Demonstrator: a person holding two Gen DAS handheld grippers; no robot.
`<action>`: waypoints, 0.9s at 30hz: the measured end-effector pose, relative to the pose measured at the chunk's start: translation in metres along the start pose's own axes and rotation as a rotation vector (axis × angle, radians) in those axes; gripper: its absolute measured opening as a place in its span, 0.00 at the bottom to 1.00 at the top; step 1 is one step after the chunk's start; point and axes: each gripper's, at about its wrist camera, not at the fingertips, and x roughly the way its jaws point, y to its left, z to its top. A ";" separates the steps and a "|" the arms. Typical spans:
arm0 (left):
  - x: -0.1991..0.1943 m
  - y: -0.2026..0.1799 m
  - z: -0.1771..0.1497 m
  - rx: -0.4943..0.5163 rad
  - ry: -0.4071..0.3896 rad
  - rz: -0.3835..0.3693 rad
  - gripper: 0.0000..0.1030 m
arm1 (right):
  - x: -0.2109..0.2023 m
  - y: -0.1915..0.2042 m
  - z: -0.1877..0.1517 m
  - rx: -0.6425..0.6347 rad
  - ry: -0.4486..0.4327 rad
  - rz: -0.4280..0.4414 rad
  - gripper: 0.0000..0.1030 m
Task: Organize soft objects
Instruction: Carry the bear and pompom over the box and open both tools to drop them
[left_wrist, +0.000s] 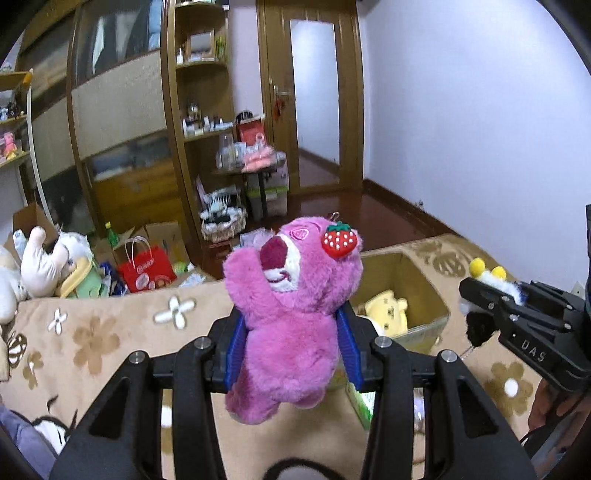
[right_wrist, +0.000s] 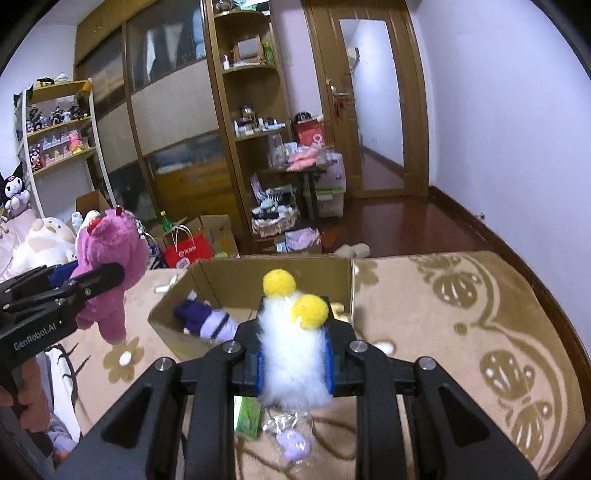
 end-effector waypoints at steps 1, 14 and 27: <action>0.001 0.000 0.004 0.006 -0.012 0.008 0.41 | 0.001 0.001 0.005 -0.008 -0.008 0.003 0.23; 0.021 0.000 0.037 0.015 -0.100 0.021 0.42 | 0.015 -0.002 0.050 -0.041 -0.075 0.062 0.24; 0.081 0.003 0.016 0.010 0.025 -0.003 0.42 | 0.066 0.003 0.033 -0.045 0.008 0.048 0.24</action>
